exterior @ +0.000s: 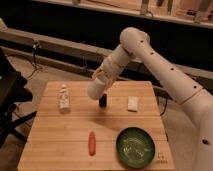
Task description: Place the ceramic cup over the eraser
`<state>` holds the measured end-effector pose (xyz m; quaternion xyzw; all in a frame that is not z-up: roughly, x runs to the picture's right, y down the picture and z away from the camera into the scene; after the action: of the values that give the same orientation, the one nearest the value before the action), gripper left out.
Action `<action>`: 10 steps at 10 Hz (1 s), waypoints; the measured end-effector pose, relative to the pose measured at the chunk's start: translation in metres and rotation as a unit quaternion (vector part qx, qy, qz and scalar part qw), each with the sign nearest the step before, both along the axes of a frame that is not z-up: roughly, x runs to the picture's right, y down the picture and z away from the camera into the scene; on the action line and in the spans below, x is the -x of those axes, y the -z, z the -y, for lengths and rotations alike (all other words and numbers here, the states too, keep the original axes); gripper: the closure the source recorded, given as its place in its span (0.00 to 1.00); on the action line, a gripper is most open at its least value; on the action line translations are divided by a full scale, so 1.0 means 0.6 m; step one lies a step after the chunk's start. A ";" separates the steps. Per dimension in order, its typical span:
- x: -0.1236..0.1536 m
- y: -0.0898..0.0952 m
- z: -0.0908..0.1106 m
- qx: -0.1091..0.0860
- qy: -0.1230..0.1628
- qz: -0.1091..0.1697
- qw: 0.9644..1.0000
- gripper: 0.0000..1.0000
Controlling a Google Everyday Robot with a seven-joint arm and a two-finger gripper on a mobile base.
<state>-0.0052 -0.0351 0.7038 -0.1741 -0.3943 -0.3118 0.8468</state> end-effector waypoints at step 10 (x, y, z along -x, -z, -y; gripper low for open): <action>-0.023 -0.029 -0.010 0.009 -0.015 -0.008 1.000 0.98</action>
<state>0.0087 -0.0290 0.7209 -0.1780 -0.3930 -0.2943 0.8528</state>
